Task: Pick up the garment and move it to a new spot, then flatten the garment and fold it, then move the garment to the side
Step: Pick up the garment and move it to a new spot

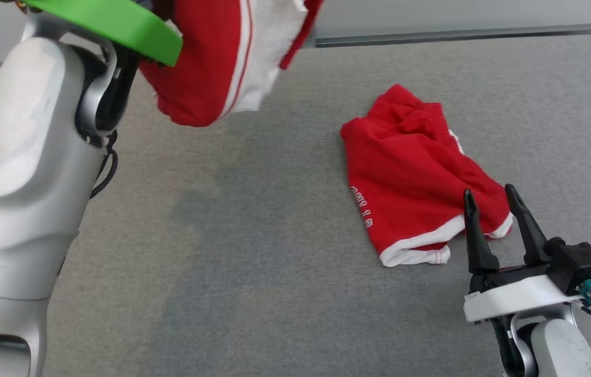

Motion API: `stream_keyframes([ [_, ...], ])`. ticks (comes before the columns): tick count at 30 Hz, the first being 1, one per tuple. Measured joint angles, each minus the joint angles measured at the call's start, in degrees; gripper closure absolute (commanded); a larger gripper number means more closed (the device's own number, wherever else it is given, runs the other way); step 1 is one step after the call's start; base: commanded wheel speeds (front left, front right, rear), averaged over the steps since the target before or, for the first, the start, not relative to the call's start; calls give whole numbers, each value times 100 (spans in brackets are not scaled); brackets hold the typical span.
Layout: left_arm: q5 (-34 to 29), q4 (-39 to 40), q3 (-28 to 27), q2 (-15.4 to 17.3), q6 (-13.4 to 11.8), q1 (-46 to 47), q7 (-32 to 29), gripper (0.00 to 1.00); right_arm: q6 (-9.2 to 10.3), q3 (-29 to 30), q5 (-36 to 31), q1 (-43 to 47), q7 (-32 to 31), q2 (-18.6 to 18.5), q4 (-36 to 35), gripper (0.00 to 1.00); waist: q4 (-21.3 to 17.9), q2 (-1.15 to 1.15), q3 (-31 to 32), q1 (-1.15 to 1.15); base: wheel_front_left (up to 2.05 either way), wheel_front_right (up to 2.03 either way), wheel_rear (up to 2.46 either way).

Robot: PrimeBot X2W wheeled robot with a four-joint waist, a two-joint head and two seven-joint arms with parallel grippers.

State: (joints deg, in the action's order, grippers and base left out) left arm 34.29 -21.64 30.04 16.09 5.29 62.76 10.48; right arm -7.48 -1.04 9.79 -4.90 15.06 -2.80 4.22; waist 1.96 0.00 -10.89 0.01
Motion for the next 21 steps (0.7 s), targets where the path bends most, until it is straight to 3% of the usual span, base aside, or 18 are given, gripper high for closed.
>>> stream_keyframes([
  [12,140,130,-325,580,-204,-714,141,100,0,48,-229,57,0,2,-119,0,1340,0,-71,-1,0,0,0],
  [21,238,53,-555,793,-304,-1128,281,100,0,-42,-392,66,0,3,-112,0,2168,0,-96,-1,0,0,0],
])
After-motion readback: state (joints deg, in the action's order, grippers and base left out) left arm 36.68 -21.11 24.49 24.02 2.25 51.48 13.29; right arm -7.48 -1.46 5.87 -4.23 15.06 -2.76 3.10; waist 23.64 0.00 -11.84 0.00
